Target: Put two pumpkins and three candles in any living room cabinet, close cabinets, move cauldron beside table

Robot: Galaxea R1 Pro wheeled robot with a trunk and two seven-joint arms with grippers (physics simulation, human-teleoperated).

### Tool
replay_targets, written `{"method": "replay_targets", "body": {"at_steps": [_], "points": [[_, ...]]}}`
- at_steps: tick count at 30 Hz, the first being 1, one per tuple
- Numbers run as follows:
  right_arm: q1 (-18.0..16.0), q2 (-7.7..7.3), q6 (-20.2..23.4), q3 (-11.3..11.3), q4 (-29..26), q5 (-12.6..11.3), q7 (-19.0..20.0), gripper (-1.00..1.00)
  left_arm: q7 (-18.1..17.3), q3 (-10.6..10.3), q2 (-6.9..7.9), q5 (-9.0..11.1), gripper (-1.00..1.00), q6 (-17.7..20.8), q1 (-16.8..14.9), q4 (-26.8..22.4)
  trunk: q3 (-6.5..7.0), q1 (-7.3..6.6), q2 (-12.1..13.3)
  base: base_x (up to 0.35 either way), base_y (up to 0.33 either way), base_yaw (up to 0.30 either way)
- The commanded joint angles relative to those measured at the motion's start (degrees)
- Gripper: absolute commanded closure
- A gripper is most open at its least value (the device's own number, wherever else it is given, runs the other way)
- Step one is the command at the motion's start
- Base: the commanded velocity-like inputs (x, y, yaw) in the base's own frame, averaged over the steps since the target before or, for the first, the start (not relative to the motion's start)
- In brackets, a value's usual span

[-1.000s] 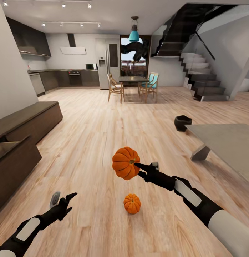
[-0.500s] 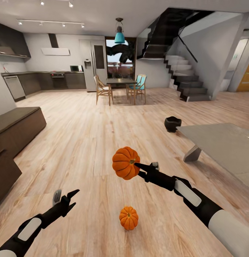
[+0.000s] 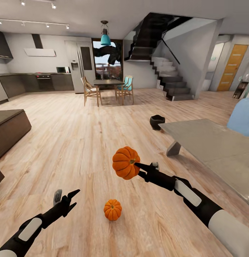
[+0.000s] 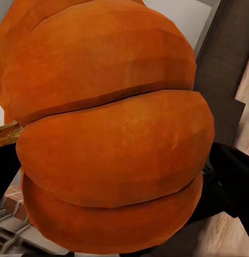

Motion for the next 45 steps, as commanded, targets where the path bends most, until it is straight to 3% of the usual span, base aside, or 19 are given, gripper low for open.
{"method": "replay_targets", "body": {"at_steps": [1, 12, 25, 45], "points": [[-0.05, -0.05, 0.47, 0.17, 0.01, -0.78, -0.01, 1.00, 0.01, -0.03, 0.02, 0.42, -1.00, 0.43, -0.03, 0.01, -0.04, -0.01, -0.02, 0.121, -0.157, -0.096], [-0.07, -0.05, 0.47, 0.17, 0.06, -0.78, -0.01, 1.00, -0.03, -0.06, 0.02, 0.36, -1.00, 0.43, -0.03, 0.00, 0.06, -0.01, -0.02, 0.229, -0.153, -0.107], [-0.06, -0.05, 0.47, 0.17, 0.24, -0.78, -0.01, 1.00, -0.06, 0.03, -0.06, 0.25, -1.00, 0.43, -0.03, -0.07, 0.06, -0.01, -0.02, 0.017, -0.016, -0.001], [-0.04, -0.03, 0.47, 0.17, 0.35, -0.82, -0.15, 1.00, -0.07, 0.03, 0.02, 0.37, -1.00, 0.43, -0.03, -0.05, -4.37, 0.51, -0.29, 0.000, 0.000, 0.000]]}}
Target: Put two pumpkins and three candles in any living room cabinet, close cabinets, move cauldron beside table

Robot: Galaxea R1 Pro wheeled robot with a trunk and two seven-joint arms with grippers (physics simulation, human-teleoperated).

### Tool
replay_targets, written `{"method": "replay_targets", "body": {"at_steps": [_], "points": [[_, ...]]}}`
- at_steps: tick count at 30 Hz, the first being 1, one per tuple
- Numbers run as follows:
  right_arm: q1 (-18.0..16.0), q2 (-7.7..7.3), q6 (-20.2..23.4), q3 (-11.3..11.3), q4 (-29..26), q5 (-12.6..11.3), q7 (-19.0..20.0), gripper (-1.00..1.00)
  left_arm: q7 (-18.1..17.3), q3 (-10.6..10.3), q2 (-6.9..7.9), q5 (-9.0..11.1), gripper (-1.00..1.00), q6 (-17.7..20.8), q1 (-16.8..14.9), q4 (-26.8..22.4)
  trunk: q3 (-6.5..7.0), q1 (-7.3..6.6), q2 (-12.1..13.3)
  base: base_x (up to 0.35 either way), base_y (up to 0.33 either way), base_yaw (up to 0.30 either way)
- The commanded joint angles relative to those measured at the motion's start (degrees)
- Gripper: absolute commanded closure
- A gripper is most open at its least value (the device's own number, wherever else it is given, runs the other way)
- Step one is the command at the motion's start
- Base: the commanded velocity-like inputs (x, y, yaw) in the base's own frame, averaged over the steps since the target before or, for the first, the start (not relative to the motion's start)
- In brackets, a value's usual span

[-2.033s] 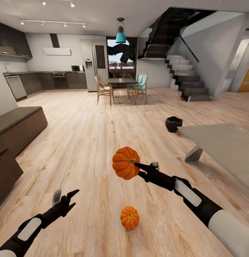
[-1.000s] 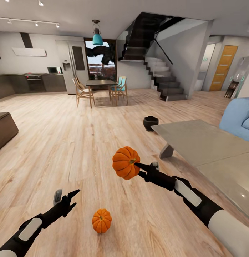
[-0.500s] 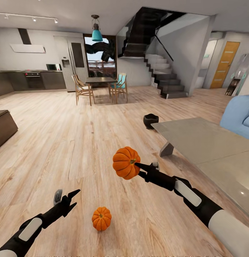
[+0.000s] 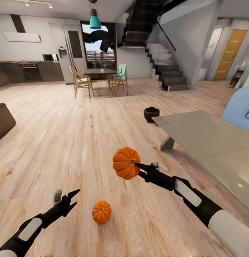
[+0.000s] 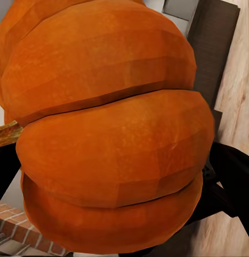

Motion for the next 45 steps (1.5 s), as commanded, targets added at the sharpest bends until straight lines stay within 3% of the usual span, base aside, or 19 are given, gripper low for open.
{"method": "replay_targets", "body": {"at_steps": [1, 29, 31, 35, 37, 45], "points": [[-0.09, -0.03, 0.50, 0.19, -0.01, -0.80, -0.03, 1.00, -0.01, -0.01, 0.02, 0.42, -1.00, 0.43, -0.03, 0.01, -0.28, 0.01, -0.04, 0.000, 0.000, 0.000], [-0.09, -0.07, 0.50, 0.10, 0.08, -0.90, 0.13, 1.00, -0.43, -0.02, 0.08, 0.56, -1.00, 0.43, -0.03, -0.22, -6.48, 0.73, -0.41, 0.000, 0.000, 0.000], [-0.08, -0.07, 0.50, 0.10, 0.08, -0.93, 0.22, 1.00, -1.98, -0.05, 0.19, 0.43, -1.00, 0.40, -0.03, -0.51, -6.92, 0.78, -0.44, 0.000, 0.000, 0.000], [-0.08, -0.07, 0.50, 0.10, 0.01, -0.98, 0.43, 1.00, -8.31, 0.05, 1.56, -3.22, -1.00, 0.44, -0.03, -0.37, -7.81, 0.89, -0.49, 0.000, 0.000, 0.000], [-0.08, -0.07, 0.50, 0.10, 0.00, -0.99, 0.56, 1.00, -10.26, 0.07, 1.89, -4.09, -1.00, 0.43, -0.03, -0.15, -8.25, 0.94, -0.52, 0.000, 0.000, 0.000], [-0.03, -0.07, 0.50, 0.10, 0.06, -0.99, 0.50, 1.00, -11.85, 0.17, 2.21, -4.77, -1.00, 0.46, -0.03, 0.05, -10.02, 1.14, -0.63, 0.000, 0.000, 0.000]]}}
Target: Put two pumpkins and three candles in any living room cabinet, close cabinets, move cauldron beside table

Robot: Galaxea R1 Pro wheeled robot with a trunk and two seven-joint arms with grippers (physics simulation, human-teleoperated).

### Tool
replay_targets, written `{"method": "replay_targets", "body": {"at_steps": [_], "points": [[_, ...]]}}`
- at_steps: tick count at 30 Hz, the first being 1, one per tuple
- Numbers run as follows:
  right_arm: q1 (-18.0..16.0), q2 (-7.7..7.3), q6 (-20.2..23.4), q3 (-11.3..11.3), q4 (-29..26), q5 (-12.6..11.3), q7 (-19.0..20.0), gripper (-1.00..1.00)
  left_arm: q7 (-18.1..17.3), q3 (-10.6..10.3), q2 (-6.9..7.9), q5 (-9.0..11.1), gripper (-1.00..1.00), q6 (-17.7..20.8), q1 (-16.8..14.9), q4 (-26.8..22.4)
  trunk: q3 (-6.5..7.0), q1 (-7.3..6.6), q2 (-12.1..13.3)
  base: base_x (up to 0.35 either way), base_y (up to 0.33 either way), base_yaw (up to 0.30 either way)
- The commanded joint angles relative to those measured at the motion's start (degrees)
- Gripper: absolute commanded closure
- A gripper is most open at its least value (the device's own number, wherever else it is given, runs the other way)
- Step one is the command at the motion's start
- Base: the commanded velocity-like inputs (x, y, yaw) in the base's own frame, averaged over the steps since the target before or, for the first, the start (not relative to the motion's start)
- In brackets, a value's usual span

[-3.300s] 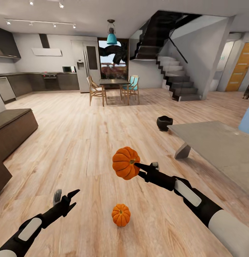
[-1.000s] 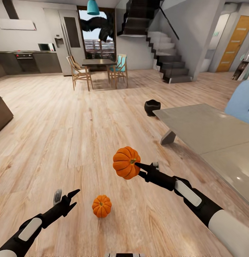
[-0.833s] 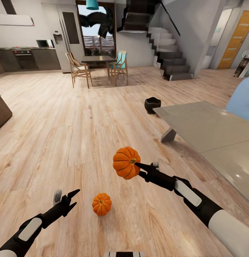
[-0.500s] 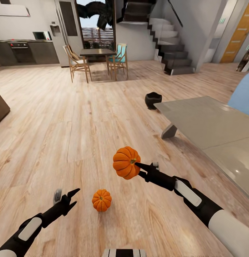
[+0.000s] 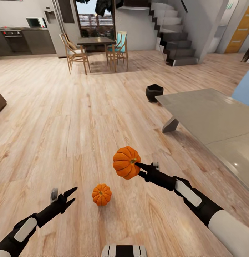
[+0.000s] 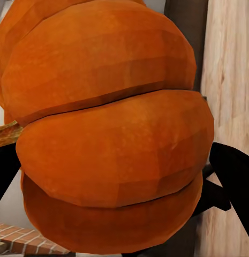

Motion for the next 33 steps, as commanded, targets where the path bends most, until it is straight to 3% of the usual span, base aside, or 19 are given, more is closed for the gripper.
{"method": "replay_targets", "body": {"at_steps": [1, 24, 28, 33], "points": [[-0.08, -0.05, 0.50, 0.20, 0.00, -0.75, -0.01, 1.00, -0.05, 0.01, 0.01, 0.34, -1.00, 0.47, -0.02, 0.01, -0.27, 0.01, -0.03, 0.000, 0.000, 0.000], [-0.14, -0.07, 0.50, 0.12, 0.04, -0.82, 0.33, 1.00, -0.37, 0.01, 0.10, 0.51, -1.00, 0.44, -0.01, -0.11, -5.36, 0.60, -0.34, 0.000, 0.000, 0.000], [-0.11, -0.05, 0.48, 0.11, 0.02, -0.83, 0.33, 1.00, -4.01, -0.06, 0.15, 0.10, -1.00, 0.44, -0.02, -0.06, -6.25, 0.71, -0.40, 0.000, 0.000, 0.000], [-0.10, -0.08, 0.49, 0.11, 0.01, -0.84, 0.33, 1.00, -5.23, -0.07, 0.19, -0.40, -1.00, 0.44, -0.02, -0.01, -7.36, 0.83, -0.46, 0.000, 0.000, 0.000]]}}
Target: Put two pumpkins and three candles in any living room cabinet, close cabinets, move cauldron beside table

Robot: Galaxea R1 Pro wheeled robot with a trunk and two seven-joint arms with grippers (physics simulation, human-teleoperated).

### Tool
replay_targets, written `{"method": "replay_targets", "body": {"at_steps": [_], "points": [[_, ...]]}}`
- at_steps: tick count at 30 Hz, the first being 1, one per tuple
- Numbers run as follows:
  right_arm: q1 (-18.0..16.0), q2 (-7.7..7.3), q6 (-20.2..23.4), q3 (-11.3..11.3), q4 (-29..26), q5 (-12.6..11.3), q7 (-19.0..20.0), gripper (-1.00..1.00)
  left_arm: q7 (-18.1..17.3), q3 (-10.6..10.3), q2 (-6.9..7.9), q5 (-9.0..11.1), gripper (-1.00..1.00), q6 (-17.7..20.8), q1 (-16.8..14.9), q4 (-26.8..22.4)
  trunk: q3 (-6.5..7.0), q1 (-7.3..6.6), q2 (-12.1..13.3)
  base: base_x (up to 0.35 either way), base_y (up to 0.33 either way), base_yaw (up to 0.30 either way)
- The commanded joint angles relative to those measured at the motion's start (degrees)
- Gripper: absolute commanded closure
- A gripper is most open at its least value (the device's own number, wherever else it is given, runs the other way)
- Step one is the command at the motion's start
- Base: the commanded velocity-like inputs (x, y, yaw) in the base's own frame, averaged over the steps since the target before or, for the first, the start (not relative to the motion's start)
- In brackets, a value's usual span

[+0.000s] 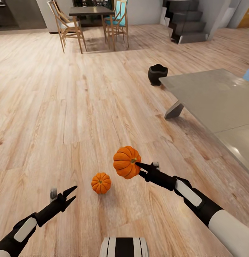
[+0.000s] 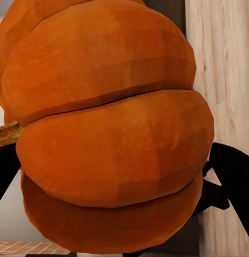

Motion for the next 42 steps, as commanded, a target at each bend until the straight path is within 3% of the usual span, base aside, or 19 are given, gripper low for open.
{"method": "replay_targets", "body": {"at_steps": [1, 42], "points": [[-0.08, -0.08, 0.49, 0.20, -0.01, -0.73, 0.00, 1.00, -0.11, 0.00, 0.01, 0.31, -1.00, 0.49, -0.02, 0.01, -0.26, 0.01, -0.03, 0.000, 0.000, 0.000], [-0.03, -0.03, 0.50, 0.20, -0.01, -0.66, -0.22, 1.00, -0.32, 0.08, 0.10, 0.19, -1.00, 0.49, -0.02, -0.01, -9.35, 1.07, -0.58, 0.000, 0.000, 0.000]]}}
